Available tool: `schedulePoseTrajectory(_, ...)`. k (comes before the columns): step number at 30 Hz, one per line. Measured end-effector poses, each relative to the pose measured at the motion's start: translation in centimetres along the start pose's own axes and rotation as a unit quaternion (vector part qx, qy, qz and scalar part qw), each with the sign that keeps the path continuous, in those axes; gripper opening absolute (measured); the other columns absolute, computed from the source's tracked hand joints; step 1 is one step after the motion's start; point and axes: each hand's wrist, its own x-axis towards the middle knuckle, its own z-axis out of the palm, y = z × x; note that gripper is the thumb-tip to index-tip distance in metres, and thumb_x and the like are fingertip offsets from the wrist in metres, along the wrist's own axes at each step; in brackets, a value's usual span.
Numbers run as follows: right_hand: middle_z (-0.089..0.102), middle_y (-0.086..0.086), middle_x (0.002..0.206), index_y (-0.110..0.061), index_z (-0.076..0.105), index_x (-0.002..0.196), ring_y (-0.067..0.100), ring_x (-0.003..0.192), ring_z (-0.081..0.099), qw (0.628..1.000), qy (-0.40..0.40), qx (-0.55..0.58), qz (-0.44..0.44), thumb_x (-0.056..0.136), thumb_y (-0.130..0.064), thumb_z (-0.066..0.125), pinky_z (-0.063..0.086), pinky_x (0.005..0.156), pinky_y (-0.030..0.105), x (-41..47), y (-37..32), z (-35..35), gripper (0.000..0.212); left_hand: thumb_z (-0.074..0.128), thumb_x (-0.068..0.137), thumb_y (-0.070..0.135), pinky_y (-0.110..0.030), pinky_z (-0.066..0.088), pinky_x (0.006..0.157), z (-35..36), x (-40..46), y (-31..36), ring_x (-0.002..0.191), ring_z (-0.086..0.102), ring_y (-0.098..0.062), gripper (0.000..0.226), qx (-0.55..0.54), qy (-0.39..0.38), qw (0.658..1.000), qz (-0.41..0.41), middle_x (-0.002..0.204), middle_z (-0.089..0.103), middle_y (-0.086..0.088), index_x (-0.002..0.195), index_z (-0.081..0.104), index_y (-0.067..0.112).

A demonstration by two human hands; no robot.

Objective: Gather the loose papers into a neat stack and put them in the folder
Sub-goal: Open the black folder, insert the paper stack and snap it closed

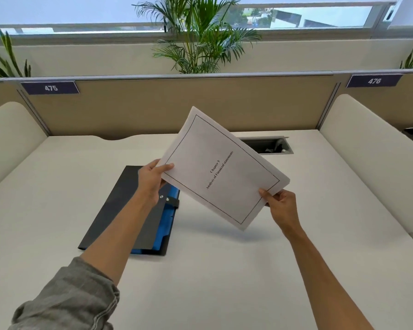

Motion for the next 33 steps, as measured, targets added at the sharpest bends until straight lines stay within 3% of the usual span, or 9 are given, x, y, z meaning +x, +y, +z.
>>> schedulePoseTrajectory(3,0.076,0.008,0.089,-0.013,0.073,0.089,0.025,0.088,0.072,0.999,0.013,-0.046,-0.015,0.090,-0.011,0.069,0.057,0.081,0.037,0.4,-0.4,-0.9,0.004,0.072,0.077,0.001,-0.039,0.055,0.085,-1.1,0.6,0.4,0.102,0.065,-0.030,0.019,0.152,-0.058,0.986,0.017,0.104,0.070,-0.009,0.093,0.068,0.011)
schedulePoseTrajectory(5,0.076,0.002,0.086,-0.018,0.074,0.085,0.019,0.082,0.071,0.997,0.012,-0.073,-0.029,0.089,-0.012,0.070,0.057,0.076,0.027,0.5,-0.7,-1.4,0.008,0.071,0.074,-0.004,-0.038,0.054,0.086,-1.3,0.5,0.3,0.105,0.064,-0.028,0.028,0.233,-0.120,0.965,0.006,0.105,0.071,-0.006,0.096,0.067,0.013)
schedulePoseTrajectory(8,0.073,-0.012,0.081,-0.026,0.073,0.081,0.004,0.075,0.068,0.989,-0.009,-0.134,-0.059,0.090,-0.013,0.069,0.052,0.064,0.012,0.4,-1.1,-1.4,0.016,0.072,0.076,-0.002,-0.037,0.050,0.090,-1.1,-0.3,-0.5,0.108,0.062,-0.021,0.040,0.264,-0.193,0.945,-0.010,0.112,0.069,-0.004,0.111,0.063,0.014)
schedulePoseTrajectory(11,0.073,-0.014,0.081,-0.019,0.076,0.093,0.006,0.077,0.069,0.983,-0.020,-0.170,-0.072,0.091,-0.011,0.067,0.057,0.071,0.024,0.1,-1.0,-1.0,0.013,0.069,0.085,0.009,-0.039,0.053,0.087,-0.8,-1.2,-2.0,0.105,0.066,-0.024,0.034,0.194,-0.178,0.964,-0.027,0.115,0.070,-0.008,0.118,0.062,0.010)
schedulePoseTrajectory(15,0.074,-0.003,0.086,-0.010,0.076,0.102,0.020,0.083,0.072,0.981,-0.003,-0.178,-0.070,0.092,-0.013,0.066,0.060,0.079,0.041,-0.5,-0.2,-0.2,0.015,0.067,0.089,0.011,-0.023,0.050,0.079,-0.2,-2.1,-4.6,0.101,0.066,-0.014,0.031,0.117,-0.114,0.986,-0.013,0.113,0.071,-0.005,0.119,0.064,0.006)
schedulePoseTrajectory(22,0.076,0.006,0.084,-0.010,0.074,0.093,0.034,0.081,0.069,0.984,0.024,-0.167,-0.061,0.093,-0.020,0.064,0.057,0.073,0.048,-1.3,1.0,0.2,0.014,0.070,0.087,0.013,-0.017,0.046,0.078,-0.1,-2.4,-6.2,0.099,0.065,-0.006,0.026,0.099,-0.081,0.992,0.009,0.103,0.072,0.008,0.112,0.068,0.012)
schedulePoseTrajectory(24,0.076,0.003,0.085,-0.012,0.074,0.096,0.031,0.082,0.070,0.984,0.019,-0.167,-0.052,0.093,-0.023,0.065,0.058,0.071,0.044,-1.6,1.4,0.2,0.014,0.072,0.084,0.010,-0.020,0.048,0.081,-0.2,-2.6,-6.7,0.098,0.066,-0.007,0.024,0.111,-0.093,0.989,0.012,0.103,0.073,0.007,0.107,0.070,0.016)
schedulePoseTrajectory(28,0.074,-0.007,0.088,-0.015,0.073,0.105,0.013,0.084,0.071,0.982,0.012,-0.182,-0.045,0.090,-0.029,0.069,0.053,0.064,0.019,-2.0,1.8,0.2,0.021,0.075,0.082,0.009,-0.019,0.049,0.077,-0.2,-3.0,-7.6,0.090,0.068,-0.002,0.026,0.137,-0.101,0.985,0.012,0.095,0.074,0.013,0.099,0.070,0.028)
schedulePoseTrajectory(33,0.074,-0.006,0.086,-0.013,0.074,0.103,0.013,0.082,0.070,0.984,0.022,-0.169,-0.047,0.090,-0.028,0.070,0.052,0.064,0.022,-1.4,1.3,0.7,0.021,0.076,0.082,0.014,-0.024,0.050,0.081,0.2,-2.7,-7.5,0.094,0.067,-0.006,0.028,0.149,-0.086,0.984,0.040,0.098,0.073,0.010,0.108,0.070,0.022)
